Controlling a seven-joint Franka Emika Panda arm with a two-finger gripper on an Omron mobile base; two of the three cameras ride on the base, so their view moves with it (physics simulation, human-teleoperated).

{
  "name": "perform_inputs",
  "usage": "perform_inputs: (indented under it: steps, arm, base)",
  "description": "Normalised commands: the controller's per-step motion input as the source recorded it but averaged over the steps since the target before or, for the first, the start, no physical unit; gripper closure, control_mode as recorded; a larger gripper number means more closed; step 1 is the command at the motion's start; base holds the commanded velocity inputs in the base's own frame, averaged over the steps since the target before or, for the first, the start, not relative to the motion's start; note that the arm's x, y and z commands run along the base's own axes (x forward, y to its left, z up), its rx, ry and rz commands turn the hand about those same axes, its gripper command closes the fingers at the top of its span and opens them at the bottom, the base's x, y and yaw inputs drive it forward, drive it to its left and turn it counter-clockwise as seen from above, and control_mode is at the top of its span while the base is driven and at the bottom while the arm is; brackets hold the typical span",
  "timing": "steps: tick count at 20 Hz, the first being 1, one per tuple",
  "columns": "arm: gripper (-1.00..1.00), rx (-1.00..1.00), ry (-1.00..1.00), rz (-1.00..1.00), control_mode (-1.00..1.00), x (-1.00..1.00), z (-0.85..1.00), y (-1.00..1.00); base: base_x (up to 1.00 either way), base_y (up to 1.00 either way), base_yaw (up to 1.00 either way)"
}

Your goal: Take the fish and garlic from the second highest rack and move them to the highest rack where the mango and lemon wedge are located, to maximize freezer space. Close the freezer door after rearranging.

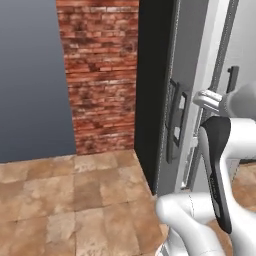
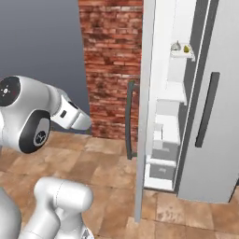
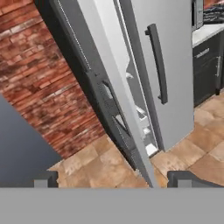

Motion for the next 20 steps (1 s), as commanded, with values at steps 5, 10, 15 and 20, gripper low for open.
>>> perform_inputs:
  steps: [5,10,15,20]
  arm:
    - [-1.00,0.00,0.00,0.00,1.00,0.00,0.00,0.00]
    - [-1.00,0.00,0.00,0.00,1.00,0.00,0.00,0.00]
    - [-1.00,0.00,0.00,0.00,1.00,0.00,0.00,0.00]
    - [-1.00,0.00,0.00,0.00,1.00,0.00,0.00,0.00]
  base:
    - [0.48,1.00,-0.64]
    - [0.52,1.00,-0.62]
    - [0.66,0.85,-0.54]
    - [0.64,0.72,-0.46]
